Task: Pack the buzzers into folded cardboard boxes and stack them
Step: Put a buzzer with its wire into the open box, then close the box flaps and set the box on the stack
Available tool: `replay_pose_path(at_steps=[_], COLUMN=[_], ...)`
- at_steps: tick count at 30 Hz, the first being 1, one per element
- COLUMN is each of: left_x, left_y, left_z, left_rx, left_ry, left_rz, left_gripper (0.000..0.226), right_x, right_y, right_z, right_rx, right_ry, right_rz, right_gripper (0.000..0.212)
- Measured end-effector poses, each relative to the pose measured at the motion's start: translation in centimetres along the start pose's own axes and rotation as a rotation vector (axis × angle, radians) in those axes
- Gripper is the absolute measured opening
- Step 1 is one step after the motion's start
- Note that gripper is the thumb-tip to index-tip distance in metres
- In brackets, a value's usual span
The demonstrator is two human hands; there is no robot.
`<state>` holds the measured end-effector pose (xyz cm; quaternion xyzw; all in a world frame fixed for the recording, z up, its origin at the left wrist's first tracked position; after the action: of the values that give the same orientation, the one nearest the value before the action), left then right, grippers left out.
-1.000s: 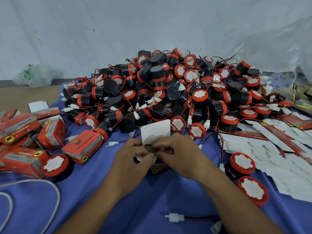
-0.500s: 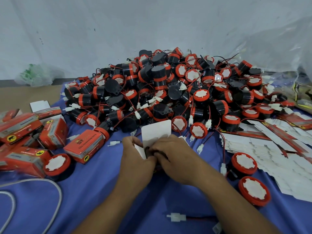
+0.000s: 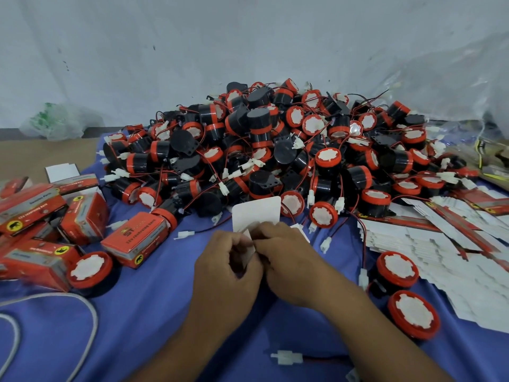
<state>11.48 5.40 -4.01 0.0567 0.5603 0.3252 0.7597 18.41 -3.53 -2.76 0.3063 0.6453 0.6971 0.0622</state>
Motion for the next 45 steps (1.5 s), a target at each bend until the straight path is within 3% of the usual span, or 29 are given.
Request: replay_pose_path(at_steps=[3,5,7,9,11,14,16,18,21,25,26,29,31,34,38,45], left_x=[-0.6,-0.2,0.6,1.3,1.9,3.2,3.6,3.9,3.7,2.9,2.6,2.4,2.6,2.7,2.7,2.7], left_y=[0.5,0.8,0.9,0.8,0.4,0.2,0.0,-0.1,-0.3,-0.3,-0.3,-0.2,-0.2,-0.2,0.0,-0.1], left_z=[0.5,1.0,1.1,1.1,1.2,1.4,1.4,1.4,1.6,1.9,1.8,1.7,1.8,1.9,1.9,2.0], left_rx=[0.018,0.031,0.064,0.086,0.092,0.123,0.158,0.189,0.198,0.248,0.276,0.31,0.351,0.443,0.415,0.413], left_ry=[-0.073,-0.062,-0.036,-0.009,0.06,0.201,0.215,0.219,0.198,0.078,0.039,-0.018,-0.006,-0.006,-0.039,-0.064], left_rz=[0.128,0.209,0.258,0.274,0.243,0.077,0.005,-0.025,-0.127,-0.148,-0.092,-0.025,-0.012,-0.007,0.042,0.061], left_gripper=[0.013,0.012,0.008,0.004,0.005,0.01,0.01,0.015,0.032,0.071,0.068,0.053,0.043,0.033,0.038,0.045], right_x=[-0.4,-1.1,-2.9,-5.3,-7.8,-10.0,-9.6,-8.7,-7.5,-6.8,-6.3,-5.5,-5.6,-5.8,-5.9,-6.0], right_y=[-0.2,0.6,2.2,3.5,4.1,2.6,1.1,0.7,-0.2,-0.6,-0.3,0.6,0.4,-0.2,0.8,0.3], right_z=[0.1,-0.3,-1.0,-2.0,-3.2,-3.1,-2.4,-1.9,-1.3,-1.0,-0.9,-0.9,-1.1,-1.7,-1.9,-2.0], right_rx=[0.047,-0.002,-0.147,-0.394,-0.588,-0.452,-0.313,-0.269,-0.208,-0.199,-0.201,-0.162,-0.04,0.186,0.079,0.167], right_ry=[0.013,0.056,0.002,-0.1,-0.255,-0.393,-0.331,-0.237,-0.203,-0.26,-0.202,-0.071,-0.034,-0.013,0.032,0.07], right_rz=[0.024,0.188,0.494,0.766,0.777,0.939,1.21,1.289,1.107,0.911,0.881,0.617,0.566,0.59,0.531,0.631], right_gripper=[0.024,0.023,0.022,0.026,0.027,0.022,0.014,0.008,0.01,0.05,0.055,0.04,0.038,0.054,0.053,0.046])
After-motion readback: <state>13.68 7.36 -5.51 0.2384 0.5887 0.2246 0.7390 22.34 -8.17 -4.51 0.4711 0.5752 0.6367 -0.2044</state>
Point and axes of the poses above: each hand's wrist, its own z-axis towards the middle knuckle, its own y-axis out of the back of the hand, x = y × z, the point moved 7 cm from there along z, towards the middle knuckle, and after that the axes turned 12 degrees about x, right-handed, at the moved point
